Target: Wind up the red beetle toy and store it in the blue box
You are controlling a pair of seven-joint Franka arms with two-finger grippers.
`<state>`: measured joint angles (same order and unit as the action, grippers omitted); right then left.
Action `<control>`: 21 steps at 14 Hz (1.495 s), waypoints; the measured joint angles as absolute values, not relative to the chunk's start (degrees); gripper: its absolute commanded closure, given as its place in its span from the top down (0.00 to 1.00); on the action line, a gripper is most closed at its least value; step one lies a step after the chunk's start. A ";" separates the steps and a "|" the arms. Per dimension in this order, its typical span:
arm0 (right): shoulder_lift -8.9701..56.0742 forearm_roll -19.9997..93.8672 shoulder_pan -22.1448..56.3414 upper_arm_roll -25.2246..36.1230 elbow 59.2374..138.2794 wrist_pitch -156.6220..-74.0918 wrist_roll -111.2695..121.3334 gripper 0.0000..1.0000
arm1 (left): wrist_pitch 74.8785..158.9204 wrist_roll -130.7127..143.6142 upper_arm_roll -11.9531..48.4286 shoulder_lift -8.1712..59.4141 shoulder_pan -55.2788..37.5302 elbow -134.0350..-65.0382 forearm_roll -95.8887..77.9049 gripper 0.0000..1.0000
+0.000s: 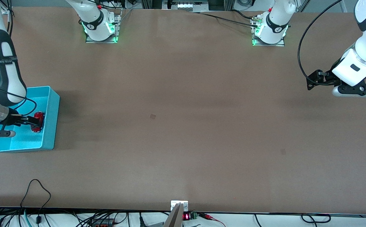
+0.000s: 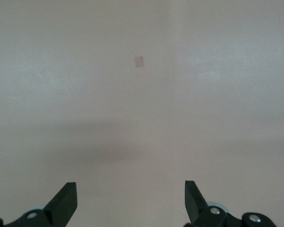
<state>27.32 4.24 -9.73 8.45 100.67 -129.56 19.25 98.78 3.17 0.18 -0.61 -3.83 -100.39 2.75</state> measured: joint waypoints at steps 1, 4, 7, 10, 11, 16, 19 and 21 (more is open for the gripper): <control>25.17 4.24 -8.98 8.34 99.91 -127.12 18.39 1.00 | 98.78 3.17 0.18 -0.61 -3.83 -100.39 2.75 1.00; 19.35 4.25 -6.35 8.22 97.34 -120.02 17.65 1.00 | 98.78 3.17 0.18 -0.61 -3.82 -100.39 2.75 1.00; 15.08 4.25 -3.11 8.14 93.28 -108.69 12.09 1.00 | 98.77 3.17 0.20 -0.61 -3.83 -100.39 2.75 1.00; 12.23 4.12 0.58 8.05 88.16 -98.06 3.90 1.00 | 98.75 4.17 0.22 -0.61 -3.84 -100.39 2.75 1.00; 11.30 4.04 1.28 8.04 87.05 -96.14 2.64 1.00 | 98.75 4.44 0.24 -0.61 -3.85 -100.38 2.75 1.00; 8.50 4.01 0.62 9.12 83.90 -91.78 2.19 1.00 | 98.04 4.81 1.08 -1.40 -3.87 -100.27 2.75 1.00; 5.82 1.91 0.90 8.76 87.14 -91.65 2.19 1.00 | 97.52 5.28 2.01 -1.90 -3.89 -99.39 2.74 1.00; 1.67 0.76 1.25 8.39 94.27 -95.94 2.19 1.00 | 96.95 5.28 1.96 -1.90 -3.81 -98.63 2.75 1.00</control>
<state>1.67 0.76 1.25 8.39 94.27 -95.94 2.19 96.95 5.28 1.96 -1.90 -3.81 -98.63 2.75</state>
